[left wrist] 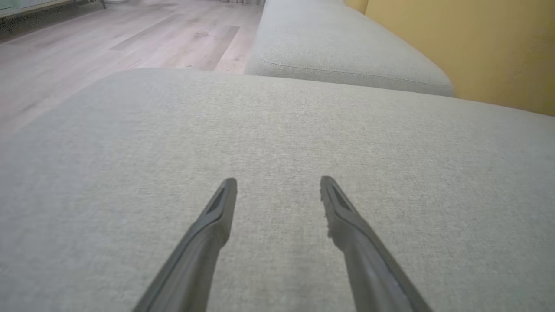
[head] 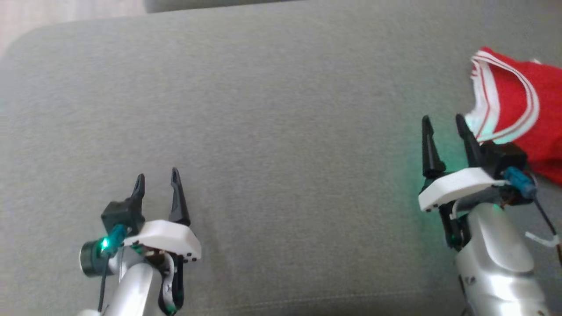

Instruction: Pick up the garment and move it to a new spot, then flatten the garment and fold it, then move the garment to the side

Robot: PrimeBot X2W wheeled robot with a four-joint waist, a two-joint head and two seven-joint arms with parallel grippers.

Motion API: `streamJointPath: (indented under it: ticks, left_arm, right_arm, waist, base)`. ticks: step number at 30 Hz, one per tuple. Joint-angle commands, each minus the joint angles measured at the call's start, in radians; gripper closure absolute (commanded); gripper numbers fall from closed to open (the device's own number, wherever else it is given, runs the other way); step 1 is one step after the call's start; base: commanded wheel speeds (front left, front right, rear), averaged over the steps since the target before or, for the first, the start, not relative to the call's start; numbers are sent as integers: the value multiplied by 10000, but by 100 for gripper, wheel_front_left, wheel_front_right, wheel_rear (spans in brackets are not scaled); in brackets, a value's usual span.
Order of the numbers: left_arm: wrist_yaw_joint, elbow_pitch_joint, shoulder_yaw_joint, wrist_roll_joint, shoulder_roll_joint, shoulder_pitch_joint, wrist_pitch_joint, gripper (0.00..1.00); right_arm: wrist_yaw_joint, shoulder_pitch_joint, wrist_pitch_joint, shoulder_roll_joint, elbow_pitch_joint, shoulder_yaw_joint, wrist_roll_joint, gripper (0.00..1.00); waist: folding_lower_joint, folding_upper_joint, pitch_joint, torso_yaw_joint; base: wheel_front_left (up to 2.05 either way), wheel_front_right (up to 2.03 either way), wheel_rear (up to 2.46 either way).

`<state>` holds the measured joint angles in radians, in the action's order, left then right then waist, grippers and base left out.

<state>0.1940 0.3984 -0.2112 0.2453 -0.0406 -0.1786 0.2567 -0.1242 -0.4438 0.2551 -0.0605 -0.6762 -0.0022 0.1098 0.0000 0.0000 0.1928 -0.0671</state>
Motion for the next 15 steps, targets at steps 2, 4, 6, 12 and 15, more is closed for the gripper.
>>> streamJointPath:
  ticks: [2,4,6,12,15]
  left_arm:
    - [20,-378,316,110,-97,-65,51,0]
    - [23,-415,375,138,-97,23,51,0]
    - [1,-411,436,125,-97,113,51,0]
    - [-107,-470,688,49,-97,392,51,0]
    - [-240,-571,800,107,-97,501,51,0]
  right_arm:
    - [-65,-42,66,99,439,358,95,0]
    - [-65,124,66,100,442,436,199,0]
    - [-65,256,66,100,455,535,163,0]
    - [-65,587,66,101,393,587,410,0]
    - [-65,653,66,101,407,655,463,0]
  waist:
    - [0,0,-396,493]
    - [0,0,-528,617]
    - [0,0,-681,685]
    - [0,0,-1168,709]
    - [0,0,-1277,654]
  base:
    - [0,0,0]
    - [0,0,0]
    - [0,0,0]
    - [0,0,0]
    - [0,0,0]
